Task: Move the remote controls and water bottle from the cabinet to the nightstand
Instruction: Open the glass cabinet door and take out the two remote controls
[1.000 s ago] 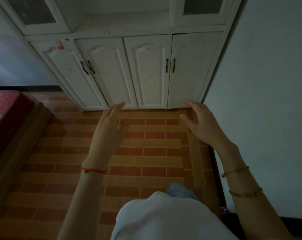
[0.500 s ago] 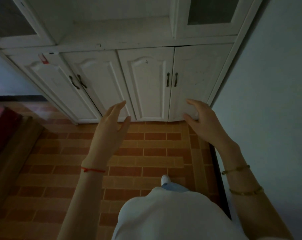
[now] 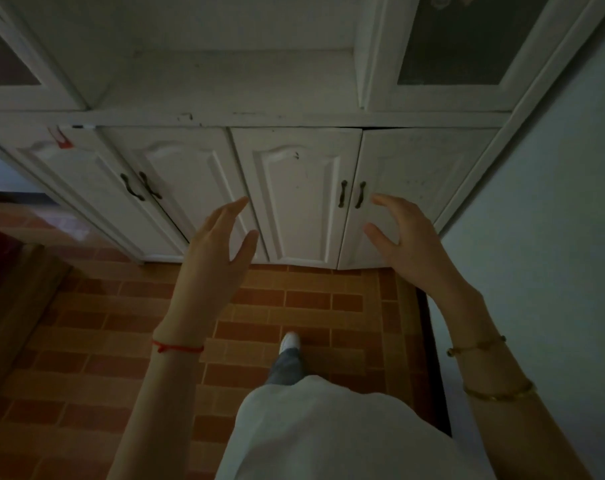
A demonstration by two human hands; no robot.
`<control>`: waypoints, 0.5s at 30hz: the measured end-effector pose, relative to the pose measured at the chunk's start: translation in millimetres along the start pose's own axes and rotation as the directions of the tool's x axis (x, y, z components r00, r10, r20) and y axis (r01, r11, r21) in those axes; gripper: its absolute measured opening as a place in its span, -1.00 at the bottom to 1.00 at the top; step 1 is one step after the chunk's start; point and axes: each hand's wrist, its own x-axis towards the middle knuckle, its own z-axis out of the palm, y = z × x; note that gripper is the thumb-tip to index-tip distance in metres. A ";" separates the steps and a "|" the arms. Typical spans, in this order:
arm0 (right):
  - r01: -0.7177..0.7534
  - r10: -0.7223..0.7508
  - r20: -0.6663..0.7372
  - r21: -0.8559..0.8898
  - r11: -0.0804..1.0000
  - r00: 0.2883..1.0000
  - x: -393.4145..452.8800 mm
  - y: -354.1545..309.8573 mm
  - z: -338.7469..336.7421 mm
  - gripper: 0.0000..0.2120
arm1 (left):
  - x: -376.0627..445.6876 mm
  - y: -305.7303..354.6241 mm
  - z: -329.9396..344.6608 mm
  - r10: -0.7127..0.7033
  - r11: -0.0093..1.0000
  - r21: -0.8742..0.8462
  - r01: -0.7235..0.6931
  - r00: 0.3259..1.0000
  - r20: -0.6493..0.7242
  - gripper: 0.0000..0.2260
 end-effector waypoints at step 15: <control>-0.132 0.138 -0.117 0.061 0.989 0.983 162.6 -2.2 44.9 -0.51 | 199.7 -63.1 20.9 0.149 0.989 -0.018 -0.148 0.983 0.111 -0.56</control>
